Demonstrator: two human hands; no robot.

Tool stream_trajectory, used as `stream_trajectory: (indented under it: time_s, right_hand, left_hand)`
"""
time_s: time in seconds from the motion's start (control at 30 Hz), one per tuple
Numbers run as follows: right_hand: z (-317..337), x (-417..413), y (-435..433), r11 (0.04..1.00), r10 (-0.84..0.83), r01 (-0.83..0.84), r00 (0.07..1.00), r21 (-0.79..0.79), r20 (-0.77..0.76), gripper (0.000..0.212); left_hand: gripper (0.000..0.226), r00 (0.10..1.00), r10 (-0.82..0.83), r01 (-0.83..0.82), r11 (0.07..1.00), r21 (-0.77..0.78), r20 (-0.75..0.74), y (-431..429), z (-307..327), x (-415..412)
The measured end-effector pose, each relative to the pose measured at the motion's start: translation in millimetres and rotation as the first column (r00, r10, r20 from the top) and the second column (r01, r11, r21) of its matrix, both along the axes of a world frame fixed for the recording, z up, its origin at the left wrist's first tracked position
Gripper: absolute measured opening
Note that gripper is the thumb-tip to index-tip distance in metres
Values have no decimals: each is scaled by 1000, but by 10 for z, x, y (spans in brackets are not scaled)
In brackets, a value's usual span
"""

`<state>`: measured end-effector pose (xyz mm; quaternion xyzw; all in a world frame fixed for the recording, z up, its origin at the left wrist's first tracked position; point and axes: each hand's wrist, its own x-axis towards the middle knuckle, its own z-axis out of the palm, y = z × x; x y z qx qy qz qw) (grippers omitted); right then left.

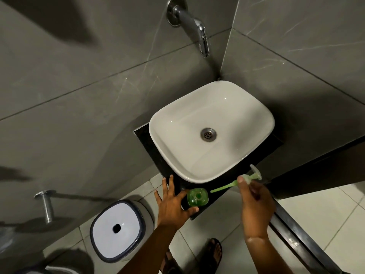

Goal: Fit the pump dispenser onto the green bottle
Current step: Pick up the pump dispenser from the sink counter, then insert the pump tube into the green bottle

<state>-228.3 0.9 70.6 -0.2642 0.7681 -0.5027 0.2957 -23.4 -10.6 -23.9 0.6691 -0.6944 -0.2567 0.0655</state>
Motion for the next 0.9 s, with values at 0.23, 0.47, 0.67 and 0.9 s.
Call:
stream_trajectory:
  time_s: [0.23, 0.47, 0.67, 0.9]
  right_hand:
    - [2, 455, 139, 936, 165, -256, 925, -242, -341, 36]
    - [-94, 525, 123, 924, 153, -286, 886, -256, -439, 34]
    - [-1, 425, 117, 905, 100, -298, 843, -304, -529, 37]
    - [-240, 559, 178, 928, 227, -344, 830, -147, -510, 37]
  left_hand:
    - [66, 1000, -20, 20, 1000, -17, 17, -15, 11, 12]
    - [64, 1000, -17, 18, 1000, -2, 22, -11, 33, 4]
    - [63, 999, -30, 30, 999, -19, 15, -21, 19, 17]
    - [61, 1000, -24, 24, 999, -33, -3, -18, -3, 17]
